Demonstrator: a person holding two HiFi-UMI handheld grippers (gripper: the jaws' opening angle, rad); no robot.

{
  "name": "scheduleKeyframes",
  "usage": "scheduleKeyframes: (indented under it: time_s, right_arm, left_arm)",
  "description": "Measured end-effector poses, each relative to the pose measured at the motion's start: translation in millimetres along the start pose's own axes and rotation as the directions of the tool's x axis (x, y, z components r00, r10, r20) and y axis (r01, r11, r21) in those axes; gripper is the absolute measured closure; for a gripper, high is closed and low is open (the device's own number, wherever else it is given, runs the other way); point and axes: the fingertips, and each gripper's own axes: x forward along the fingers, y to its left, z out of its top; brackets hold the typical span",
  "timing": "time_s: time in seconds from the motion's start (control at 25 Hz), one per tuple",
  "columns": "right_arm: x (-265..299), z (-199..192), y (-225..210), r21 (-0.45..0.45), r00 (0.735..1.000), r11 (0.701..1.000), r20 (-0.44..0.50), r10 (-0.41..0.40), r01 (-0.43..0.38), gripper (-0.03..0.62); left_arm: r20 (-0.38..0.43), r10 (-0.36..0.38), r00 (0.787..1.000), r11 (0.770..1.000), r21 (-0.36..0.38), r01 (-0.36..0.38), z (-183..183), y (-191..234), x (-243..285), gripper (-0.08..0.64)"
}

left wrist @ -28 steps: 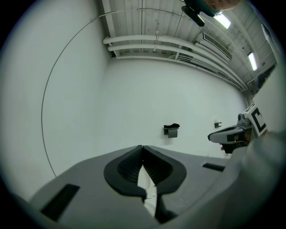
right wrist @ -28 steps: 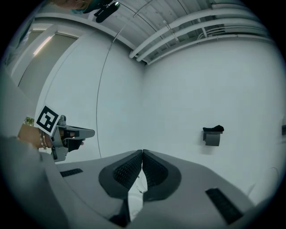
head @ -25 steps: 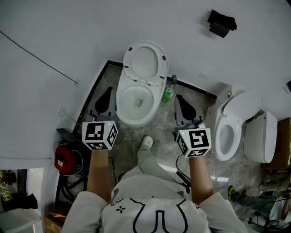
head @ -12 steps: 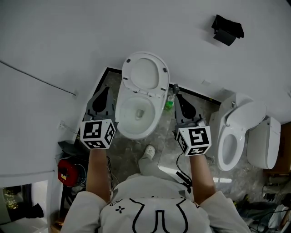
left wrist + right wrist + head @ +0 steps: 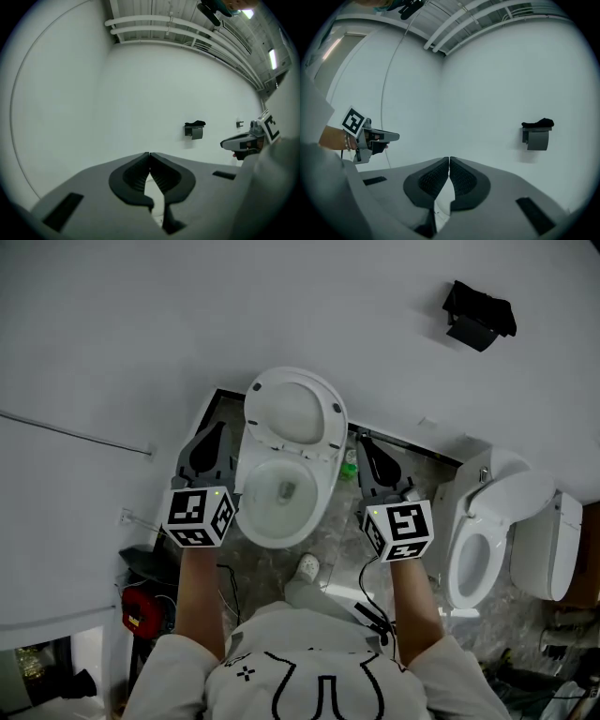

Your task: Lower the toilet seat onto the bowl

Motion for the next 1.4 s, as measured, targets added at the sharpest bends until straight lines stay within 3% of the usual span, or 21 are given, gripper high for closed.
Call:
scheduleKeyframes:
  time_s: [0.2,0.32,0.36,0.44,0.56,0.64,1.12,1.4]
  right_arm:
    - [17,-6,-14,0.028,1.000,1.000,-0.014,-0.007,0.007,0.561]
    - [23,-9,-20,0.040,1.000,0.999,-0.026,-0.018,0.019,0.557]
    - [24,-10,-20,0.043,0.999,0.999,-0.028,-0.016,0.017,0.536]
    - [27,-11,-18,0.048,1.000,0.999,-0.029,-0.004,0.005,0.413]
    - [31,-13,-16,0.051,0.999,0.999,-0.036,-0.011,0.013,0.395]
    - [35,-14,-15,0.057,0.999,0.998,-0.042,-0.025,0.027,0.394]
    - [74,-22,-9,0.097,0.988,0.986,-0.090,-0.129,0.138,0.400]
    - [99,-34,-11,0.149,0.971,0.964,-0.120,-0.205,0.222,0.400]
  left_arm:
    - [0.001,-0.014,1.000,1.000,0.004,0.014,-1,0,21,0.544]
    - [-0.007,-0.033,0.999,0.999,0.013,0.033,-2,-3,29,0.461]
    - [-0.010,-0.046,0.999,0.999,0.010,0.046,-3,-4,31,0.434]
    - [-0.013,-0.073,0.997,0.997,-0.005,0.073,-5,-6,33,0.377]
    - [0.001,-0.087,0.996,0.995,-0.044,0.087,-5,-2,37,0.291]
    - [-0.001,-0.101,0.995,0.993,-0.055,0.100,-5,2,40,0.271]
    - [-0.090,-0.183,0.979,0.983,0.003,0.184,-32,40,82,0.291]
    - [-0.091,-0.202,0.975,0.979,-0.008,0.202,-47,65,111,0.391]
